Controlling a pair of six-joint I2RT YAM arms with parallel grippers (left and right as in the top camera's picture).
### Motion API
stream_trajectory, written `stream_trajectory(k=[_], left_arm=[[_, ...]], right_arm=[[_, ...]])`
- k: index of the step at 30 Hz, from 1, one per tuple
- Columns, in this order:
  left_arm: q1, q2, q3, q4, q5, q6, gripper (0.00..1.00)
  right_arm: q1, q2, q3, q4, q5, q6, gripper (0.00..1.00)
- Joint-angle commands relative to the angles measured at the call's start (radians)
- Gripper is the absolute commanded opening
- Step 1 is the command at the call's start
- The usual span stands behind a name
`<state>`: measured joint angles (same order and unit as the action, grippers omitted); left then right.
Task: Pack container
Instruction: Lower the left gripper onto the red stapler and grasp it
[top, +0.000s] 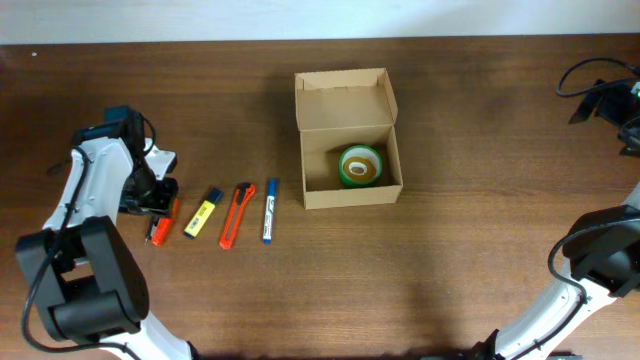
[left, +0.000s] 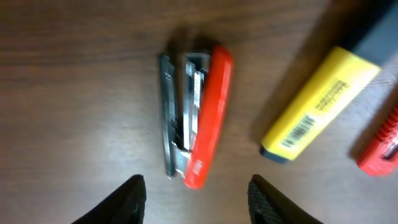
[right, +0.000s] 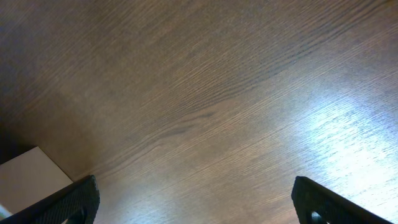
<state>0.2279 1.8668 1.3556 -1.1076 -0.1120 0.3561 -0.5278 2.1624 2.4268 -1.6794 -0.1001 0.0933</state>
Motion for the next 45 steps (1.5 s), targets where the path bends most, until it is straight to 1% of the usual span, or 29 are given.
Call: stream_trajectory(k=[1, 3, 4, 9, 15, 16, 24, 39, 45], left_arm=[[0.009, 0.017, -0.008, 0.029, -0.016, 0.012, 0.48], [0.009, 0.017, -0.014, 0.070, -0.008, 0.012, 0.43], [0.010, 0.017, -0.016, 0.088, 0.001, 0.012, 0.42], [0.011, 0.017, -0.029, 0.158, 0.048, 0.012, 0.42], [0.011, 0.017, -0.038, 0.150, 0.044, 0.036, 0.45], [0.011, 0.017, -0.051, 0.150, 0.043, 0.043, 0.47], [0.011, 0.017, -0.142, 0.193, 0.051, 0.043, 0.49], [0.034, 0.017, -0.144, 0.218, 0.014, 0.055, 0.55], [0.071, 0.017, -0.144, 0.233, 0.047, 0.059, 0.56]], right_arm=[[0.003, -0.030, 0.000, 0.000, -0.013, -0.008, 0.99], [0.003, -0.030, 0.000, 0.000, -0.013, -0.008, 1.00], [0.004, -0.030, 0.000, 0.000, -0.013, -0.008, 0.99], [0.003, -0.030, 0.000, 0.000, -0.013, -0.008, 0.99], [0.004, -0.030, 0.000, 0.000, -0.013, -0.008, 0.99], [0.004, -0.030, 0.000, 0.000, -0.013, -0.008, 0.99], [0.003, -0.030, 0.000, 0.000, -0.013, -0.008, 1.00], [0.004, -0.030, 0.000, 0.000, -0.013, -0.008, 0.99], [0.004, -0.030, 0.000, 0.000, -0.013, -0.008, 0.99]])
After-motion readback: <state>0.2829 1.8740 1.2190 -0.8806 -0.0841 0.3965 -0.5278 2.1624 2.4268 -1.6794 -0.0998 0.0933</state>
